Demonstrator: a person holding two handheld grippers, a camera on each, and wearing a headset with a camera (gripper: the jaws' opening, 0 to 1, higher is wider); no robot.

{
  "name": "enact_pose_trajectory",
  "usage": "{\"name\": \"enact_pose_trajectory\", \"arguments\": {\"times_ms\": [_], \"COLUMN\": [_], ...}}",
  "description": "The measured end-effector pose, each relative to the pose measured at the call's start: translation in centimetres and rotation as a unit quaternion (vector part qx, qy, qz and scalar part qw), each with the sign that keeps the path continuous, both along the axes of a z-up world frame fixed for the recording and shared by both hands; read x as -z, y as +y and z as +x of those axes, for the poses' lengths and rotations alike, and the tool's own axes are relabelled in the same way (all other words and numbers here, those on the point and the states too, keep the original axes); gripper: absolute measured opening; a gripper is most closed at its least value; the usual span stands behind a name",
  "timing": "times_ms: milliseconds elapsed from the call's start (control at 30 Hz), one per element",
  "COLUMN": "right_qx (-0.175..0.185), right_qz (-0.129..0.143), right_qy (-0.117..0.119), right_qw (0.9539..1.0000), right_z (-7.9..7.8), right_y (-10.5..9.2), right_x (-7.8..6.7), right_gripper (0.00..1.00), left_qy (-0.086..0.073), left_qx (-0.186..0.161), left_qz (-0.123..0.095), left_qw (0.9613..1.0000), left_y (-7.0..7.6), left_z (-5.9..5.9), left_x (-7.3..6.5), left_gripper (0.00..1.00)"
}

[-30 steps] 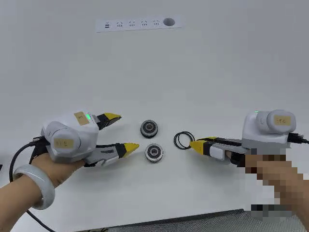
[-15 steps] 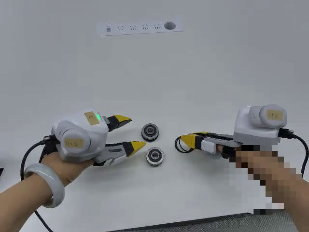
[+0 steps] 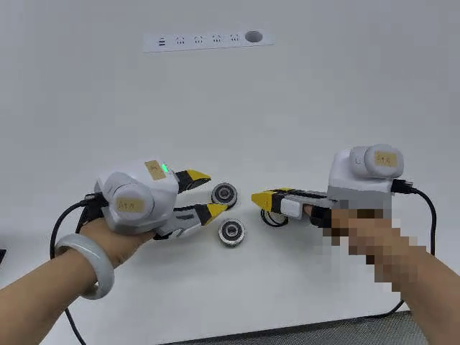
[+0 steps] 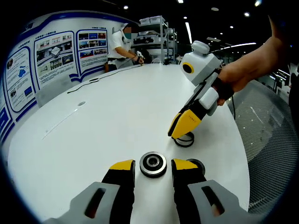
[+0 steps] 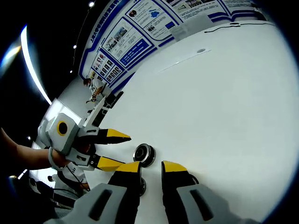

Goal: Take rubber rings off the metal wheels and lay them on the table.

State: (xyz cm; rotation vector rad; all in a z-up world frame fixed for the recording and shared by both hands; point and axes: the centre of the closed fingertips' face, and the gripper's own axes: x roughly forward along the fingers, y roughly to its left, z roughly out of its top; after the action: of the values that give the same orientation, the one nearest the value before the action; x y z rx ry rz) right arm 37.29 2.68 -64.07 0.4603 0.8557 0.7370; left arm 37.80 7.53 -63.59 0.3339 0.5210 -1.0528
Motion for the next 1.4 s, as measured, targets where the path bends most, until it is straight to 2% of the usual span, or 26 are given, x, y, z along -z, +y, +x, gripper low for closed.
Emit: {"name": "enact_pose_trajectory", "arguments": {"times_ms": [500, 833, 1400], "right_qx": [-0.006, -0.003, 0.006], "right_qz": [0.009, 0.013, 0.035], "right_qy": [0.006, 0.01, 0.026], "right_qw": [0.9999, 0.9999, 0.9991], "right_z": [0.3, 0.6, 1.2], "right_y": [0.9, 0.9, 2.0], "right_x": [0.4, 0.8, 1.5], "right_gripper": [0.18, 0.18, 0.19], "left_qy": [0.009, 0.012, 0.015], "left_qx": [0.002, 0.012, 0.01], "left_qz": [0.022, 0.033, 0.029], "left_qw": [0.9997, 0.9993, 0.9994], "left_y": [-0.5, -1.0, -1.0], "left_z": [0.6, 0.4, 0.6], "left_x": [1.2, 1.7, 1.7], "left_gripper": [0.24, 0.19, 0.14]}}
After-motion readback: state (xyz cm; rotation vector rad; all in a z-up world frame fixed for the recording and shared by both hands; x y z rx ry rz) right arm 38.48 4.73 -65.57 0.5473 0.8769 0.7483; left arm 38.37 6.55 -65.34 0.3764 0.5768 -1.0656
